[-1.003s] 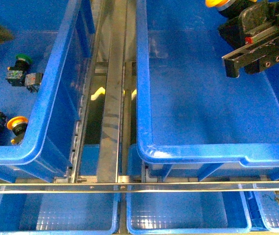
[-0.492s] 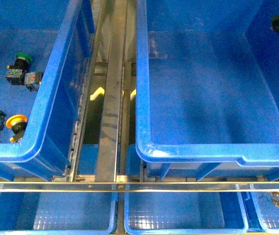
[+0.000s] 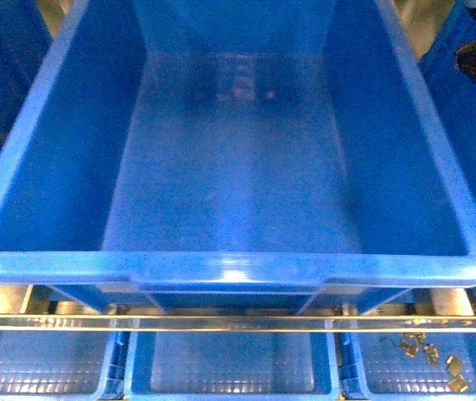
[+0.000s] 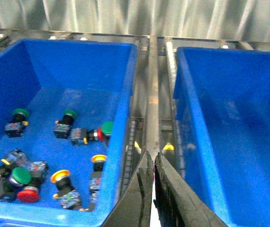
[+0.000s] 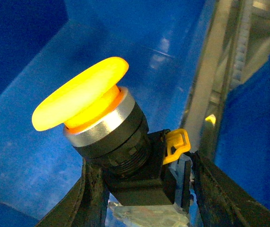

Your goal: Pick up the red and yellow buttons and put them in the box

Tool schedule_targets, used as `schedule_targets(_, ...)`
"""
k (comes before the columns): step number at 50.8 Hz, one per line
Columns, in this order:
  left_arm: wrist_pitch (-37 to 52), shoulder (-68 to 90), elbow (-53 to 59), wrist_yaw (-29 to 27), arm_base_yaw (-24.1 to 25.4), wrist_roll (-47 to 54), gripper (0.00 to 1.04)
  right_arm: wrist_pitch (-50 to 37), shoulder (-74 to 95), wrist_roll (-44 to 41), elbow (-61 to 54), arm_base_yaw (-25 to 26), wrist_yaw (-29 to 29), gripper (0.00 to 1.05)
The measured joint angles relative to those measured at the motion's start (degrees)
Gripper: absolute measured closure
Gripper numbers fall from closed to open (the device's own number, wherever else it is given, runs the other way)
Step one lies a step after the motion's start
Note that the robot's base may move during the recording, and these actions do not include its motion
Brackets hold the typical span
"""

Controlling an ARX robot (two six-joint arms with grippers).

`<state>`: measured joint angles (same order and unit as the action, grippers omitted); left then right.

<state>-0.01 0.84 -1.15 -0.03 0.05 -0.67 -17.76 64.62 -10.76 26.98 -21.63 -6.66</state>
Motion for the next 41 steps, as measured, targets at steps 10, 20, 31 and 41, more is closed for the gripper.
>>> schedule_targets(10, 0.0, 0.0, 0.0, 0.0, 0.0, 0.0, 1.02, 0.1, 0.0, 0.5, 0.0, -0.5, -0.3, 0.62)
schedule_targets(20, 0.0, 0.0, 0.0, 0.0, 0.0, 0.0, 1.02, 0.1, 0.0, 0.7, -0.1, -1.4, -1.1, 0.62)
schedule_targets(31, 0.0, 0.0, 0.0, 0.3, 0.0, 0.1, 1.02, -1.3, 0.2, 1.1, -0.4, -2.1, -1.7, 0.62)
schedule_targets(41, 0.0, 0.0, 0.0, 0.2, 0.0, 0.1, 1.02, -1.4, 0.8, 1.7, -0.5, -3.4, -2.1, 0.62)
